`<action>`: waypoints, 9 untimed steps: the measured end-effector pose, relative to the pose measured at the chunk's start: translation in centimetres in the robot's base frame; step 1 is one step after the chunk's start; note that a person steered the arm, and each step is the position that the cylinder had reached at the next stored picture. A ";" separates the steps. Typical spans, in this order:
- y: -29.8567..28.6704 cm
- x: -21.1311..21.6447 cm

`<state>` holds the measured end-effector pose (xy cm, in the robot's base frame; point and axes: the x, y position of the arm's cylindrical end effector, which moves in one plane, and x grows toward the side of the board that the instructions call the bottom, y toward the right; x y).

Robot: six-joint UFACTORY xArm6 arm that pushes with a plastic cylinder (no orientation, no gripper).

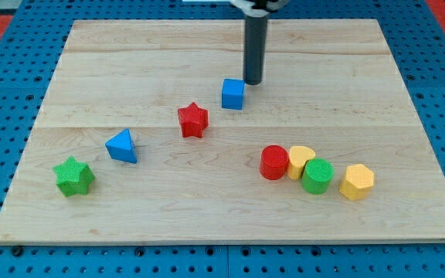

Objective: Place the yellow hexagon parallel to the red star

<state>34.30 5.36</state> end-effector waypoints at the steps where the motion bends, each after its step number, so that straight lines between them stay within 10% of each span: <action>1: 7.8 2.4; 3: 26.9 15.8; 4: 21.6 24.9; 8: 10.6 11.6; 9: 12.3 14.9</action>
<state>49.22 17.64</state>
